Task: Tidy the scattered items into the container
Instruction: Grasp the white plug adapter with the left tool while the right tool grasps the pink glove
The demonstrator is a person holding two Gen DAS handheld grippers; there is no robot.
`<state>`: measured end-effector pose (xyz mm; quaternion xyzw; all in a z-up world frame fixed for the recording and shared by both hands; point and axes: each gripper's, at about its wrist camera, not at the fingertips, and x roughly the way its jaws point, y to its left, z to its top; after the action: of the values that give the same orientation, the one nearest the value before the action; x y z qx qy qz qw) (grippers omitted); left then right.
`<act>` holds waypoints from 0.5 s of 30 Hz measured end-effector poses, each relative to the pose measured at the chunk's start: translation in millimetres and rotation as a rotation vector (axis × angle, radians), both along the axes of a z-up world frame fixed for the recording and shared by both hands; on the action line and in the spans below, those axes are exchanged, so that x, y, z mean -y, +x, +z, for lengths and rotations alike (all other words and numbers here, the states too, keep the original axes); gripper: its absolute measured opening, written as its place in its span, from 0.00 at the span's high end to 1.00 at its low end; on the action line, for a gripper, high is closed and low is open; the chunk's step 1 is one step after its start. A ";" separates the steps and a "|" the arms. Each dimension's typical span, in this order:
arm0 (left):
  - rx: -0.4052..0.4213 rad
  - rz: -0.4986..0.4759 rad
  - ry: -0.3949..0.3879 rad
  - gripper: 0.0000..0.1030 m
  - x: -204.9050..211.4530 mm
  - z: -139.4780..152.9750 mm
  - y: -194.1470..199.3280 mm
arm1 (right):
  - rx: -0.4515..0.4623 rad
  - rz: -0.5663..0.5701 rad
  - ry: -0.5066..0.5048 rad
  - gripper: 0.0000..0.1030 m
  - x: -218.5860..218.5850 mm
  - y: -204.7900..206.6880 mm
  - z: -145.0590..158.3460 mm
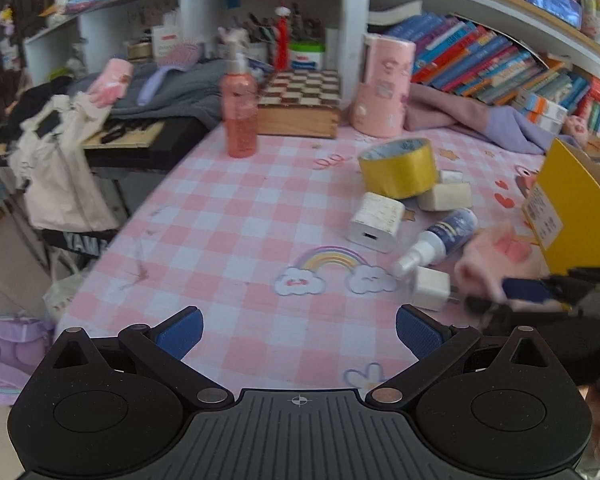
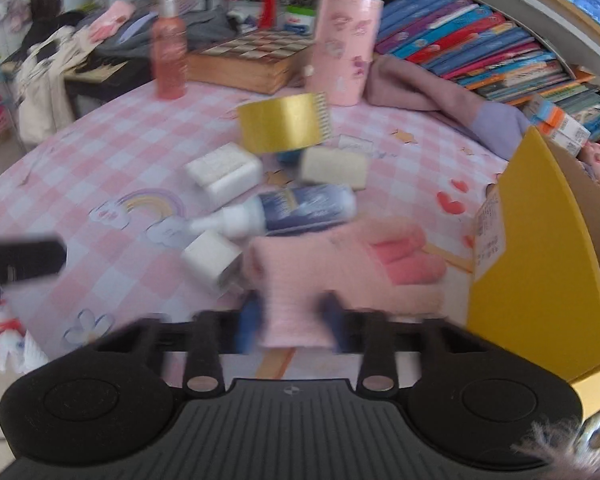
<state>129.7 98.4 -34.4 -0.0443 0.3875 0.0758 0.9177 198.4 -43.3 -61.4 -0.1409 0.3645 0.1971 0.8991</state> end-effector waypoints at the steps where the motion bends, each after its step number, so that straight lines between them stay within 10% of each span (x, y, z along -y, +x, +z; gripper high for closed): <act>1: 0.001 -0.014 0.006 0.01 3.8 -1.6 2.8 | 0.021 -0.018 0.020 0.84 4.1 2.5 5.7; 15: -0.034 -0.239 -0.006 0.29 69.4 -27.8 57.1 | 0.074 -0.036 0.079 0.86 31.0 21.0 43.6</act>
<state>186.8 29.0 -62.2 0.0008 0.4057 -0.0346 0.9134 219.4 -74.3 -17.8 -0.1058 0.3255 0.1896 0.9203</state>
